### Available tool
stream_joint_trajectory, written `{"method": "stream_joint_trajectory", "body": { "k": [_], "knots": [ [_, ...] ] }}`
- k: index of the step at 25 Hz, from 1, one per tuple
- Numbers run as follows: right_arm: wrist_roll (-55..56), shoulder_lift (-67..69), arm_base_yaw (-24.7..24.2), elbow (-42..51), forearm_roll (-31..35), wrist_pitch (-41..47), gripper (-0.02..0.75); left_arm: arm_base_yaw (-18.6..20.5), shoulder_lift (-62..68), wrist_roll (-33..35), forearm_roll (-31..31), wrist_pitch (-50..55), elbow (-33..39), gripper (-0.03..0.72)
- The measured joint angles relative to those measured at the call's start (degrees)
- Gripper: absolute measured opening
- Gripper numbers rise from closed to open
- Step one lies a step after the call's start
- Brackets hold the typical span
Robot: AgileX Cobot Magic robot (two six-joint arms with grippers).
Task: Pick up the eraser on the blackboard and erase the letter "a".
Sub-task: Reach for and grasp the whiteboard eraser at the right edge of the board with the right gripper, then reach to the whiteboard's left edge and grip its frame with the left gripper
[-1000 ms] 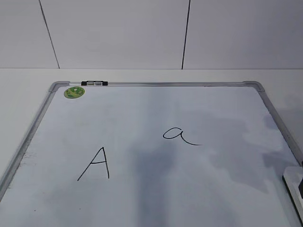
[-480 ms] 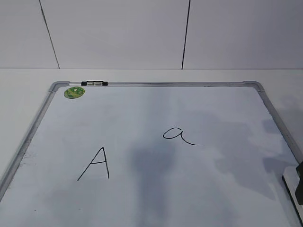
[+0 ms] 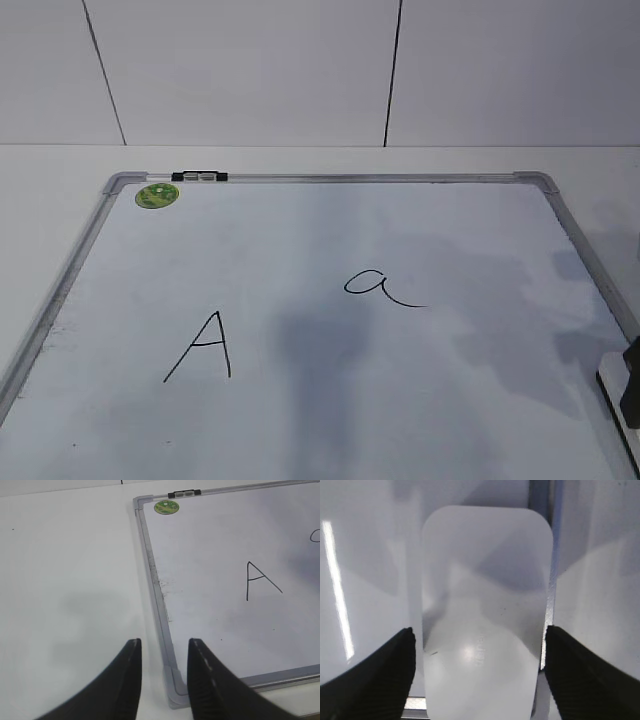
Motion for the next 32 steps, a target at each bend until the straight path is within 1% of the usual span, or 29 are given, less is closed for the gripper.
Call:
{"method": "stream_joint_trajectory", "body": {
  "k": [8,23,28,32],
  "knots": [
    [-0.67,0.13,0.0,-0.09,0.0,-0.29,0.635,0.0,0.0,0.0,0.0,0.0,0.0,0.235],
    [-0.7,4.68,0.0,-0.09,0.69,-0.72,0.633,0.0,0.0,0.0,0.0,0.0,0.0,0.235],
    [-0.79,4.68,0.0,-0.09,0.69,-0.77,0.583,0.0,0.0,0.0,0.0,0.0,0.0,0.235],
    [-0.79,4.68,0.0,-0.09,0.69,-0.77,0.58,0.0,0.0,0.0,0.0,0.0,0.0,0.235]
  ]
}}
